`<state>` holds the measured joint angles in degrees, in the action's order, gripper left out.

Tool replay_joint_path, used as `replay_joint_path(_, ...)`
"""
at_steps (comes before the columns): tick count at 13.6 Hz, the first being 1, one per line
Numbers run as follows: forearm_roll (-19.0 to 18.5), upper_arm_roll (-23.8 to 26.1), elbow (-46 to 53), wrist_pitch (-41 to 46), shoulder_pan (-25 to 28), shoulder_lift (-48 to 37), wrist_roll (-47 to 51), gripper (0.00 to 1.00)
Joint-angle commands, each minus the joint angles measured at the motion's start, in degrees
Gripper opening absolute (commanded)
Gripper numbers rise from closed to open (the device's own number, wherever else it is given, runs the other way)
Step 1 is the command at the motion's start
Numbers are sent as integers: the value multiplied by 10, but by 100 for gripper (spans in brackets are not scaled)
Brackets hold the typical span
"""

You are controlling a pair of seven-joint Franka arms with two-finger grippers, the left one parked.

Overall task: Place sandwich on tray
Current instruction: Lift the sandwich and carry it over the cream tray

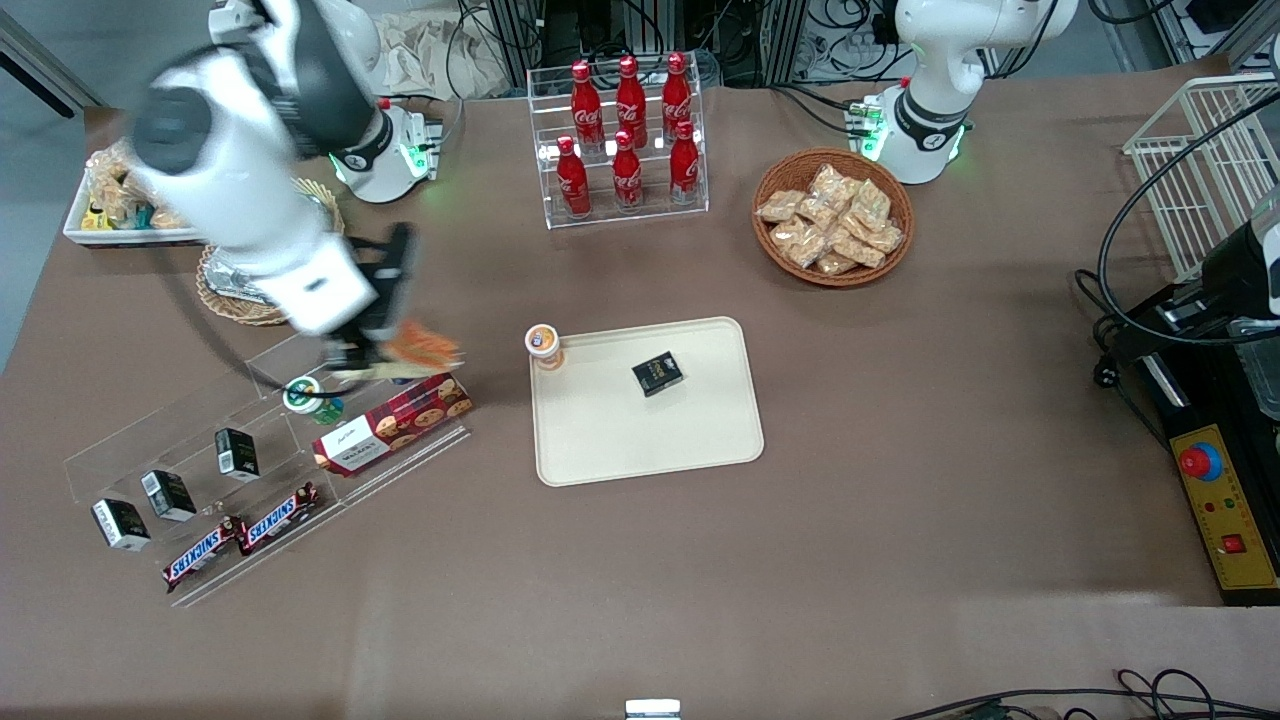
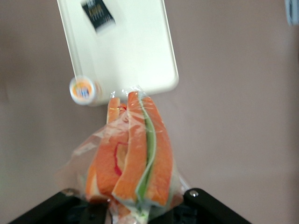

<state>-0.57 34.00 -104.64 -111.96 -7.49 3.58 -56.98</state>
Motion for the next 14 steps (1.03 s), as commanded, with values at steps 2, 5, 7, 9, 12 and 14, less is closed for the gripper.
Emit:
replay_joint_path(2,-77,15,92,-61,76,157,74,0)
replay_joint_path(5,-174,14,141,-69,128,236,143,0)
replay_joint_path(7,-229,-10,190,-71,171,286,158,0)
replay_joint_path(9,-244,-17,215,-90,193,323,164,0)
replay_joint_path(12,-275,-54,215,-154,217,363,170,0)
replay_joint_path(14,-276,-60,215,-185,224,394,172,0)
